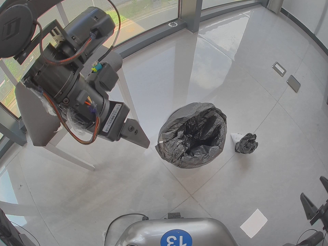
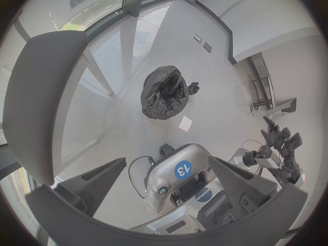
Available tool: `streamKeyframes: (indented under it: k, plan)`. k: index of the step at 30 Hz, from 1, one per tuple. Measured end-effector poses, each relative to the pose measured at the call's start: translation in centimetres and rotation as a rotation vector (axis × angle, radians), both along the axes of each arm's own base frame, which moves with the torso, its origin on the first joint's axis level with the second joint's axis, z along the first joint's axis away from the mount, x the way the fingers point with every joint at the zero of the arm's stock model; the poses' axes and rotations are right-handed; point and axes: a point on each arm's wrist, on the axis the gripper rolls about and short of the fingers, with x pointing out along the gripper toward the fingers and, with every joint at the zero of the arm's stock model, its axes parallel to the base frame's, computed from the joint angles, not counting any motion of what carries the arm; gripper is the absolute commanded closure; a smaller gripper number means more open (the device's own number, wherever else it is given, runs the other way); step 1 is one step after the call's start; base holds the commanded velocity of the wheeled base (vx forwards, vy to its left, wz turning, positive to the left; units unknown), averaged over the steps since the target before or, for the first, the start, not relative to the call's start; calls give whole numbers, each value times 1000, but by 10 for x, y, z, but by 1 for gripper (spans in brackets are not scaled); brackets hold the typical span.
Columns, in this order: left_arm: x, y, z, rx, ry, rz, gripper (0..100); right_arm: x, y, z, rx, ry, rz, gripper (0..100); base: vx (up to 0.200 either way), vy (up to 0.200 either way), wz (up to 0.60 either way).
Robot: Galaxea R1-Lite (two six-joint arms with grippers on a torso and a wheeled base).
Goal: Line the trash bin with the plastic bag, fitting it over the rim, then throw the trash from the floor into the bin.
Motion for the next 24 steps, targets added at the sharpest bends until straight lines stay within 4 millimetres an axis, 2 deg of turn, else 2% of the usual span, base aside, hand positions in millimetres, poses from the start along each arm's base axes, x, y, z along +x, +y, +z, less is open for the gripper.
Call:
streamKeyframes:
  k: [5,9,24]
  plan:
    - [-2,3,3,-2,-10,11,0,-25,3,-22,88,-16,3,0,0,0,0]
    - [-3,4,4,-2,-19,19,0,-34,4,-28,151,-74,7,0,0,0,0]
    - [3,0,2,-8,-33,25,0,-41,5,-31,174,-139,16,0,0,0,0]
